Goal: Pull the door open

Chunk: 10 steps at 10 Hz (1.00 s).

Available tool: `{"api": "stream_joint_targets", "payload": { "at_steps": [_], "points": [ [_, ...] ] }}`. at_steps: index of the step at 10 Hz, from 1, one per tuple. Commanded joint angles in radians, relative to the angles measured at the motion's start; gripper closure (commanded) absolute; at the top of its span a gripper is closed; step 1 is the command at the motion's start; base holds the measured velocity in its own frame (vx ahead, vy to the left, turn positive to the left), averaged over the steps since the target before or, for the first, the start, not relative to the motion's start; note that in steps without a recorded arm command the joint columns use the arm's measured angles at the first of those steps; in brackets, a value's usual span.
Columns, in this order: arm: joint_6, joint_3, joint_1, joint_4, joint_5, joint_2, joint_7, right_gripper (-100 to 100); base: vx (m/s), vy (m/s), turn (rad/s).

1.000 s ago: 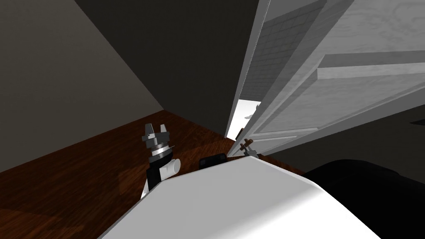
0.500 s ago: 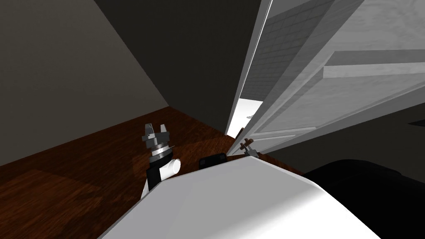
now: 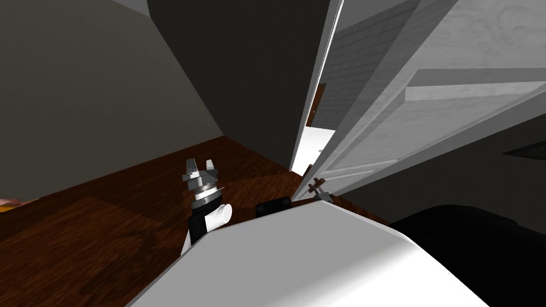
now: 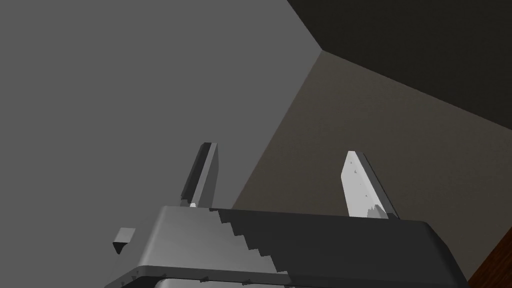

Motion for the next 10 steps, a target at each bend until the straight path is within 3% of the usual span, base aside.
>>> {"api": "stream_joint_targets", "payload": {
  "at_steps": [1,10],
  "points": [
    [-0.007,0.002,-0.009,0.012,0.005,-0.005,-0.008,100,-0.174,-0.027,0.131],
    [-0.043,0.015,-0.054,0.074,0.033,-0.035,-0.05,100,-0.215,-0.038,0.126]
  ]
}}
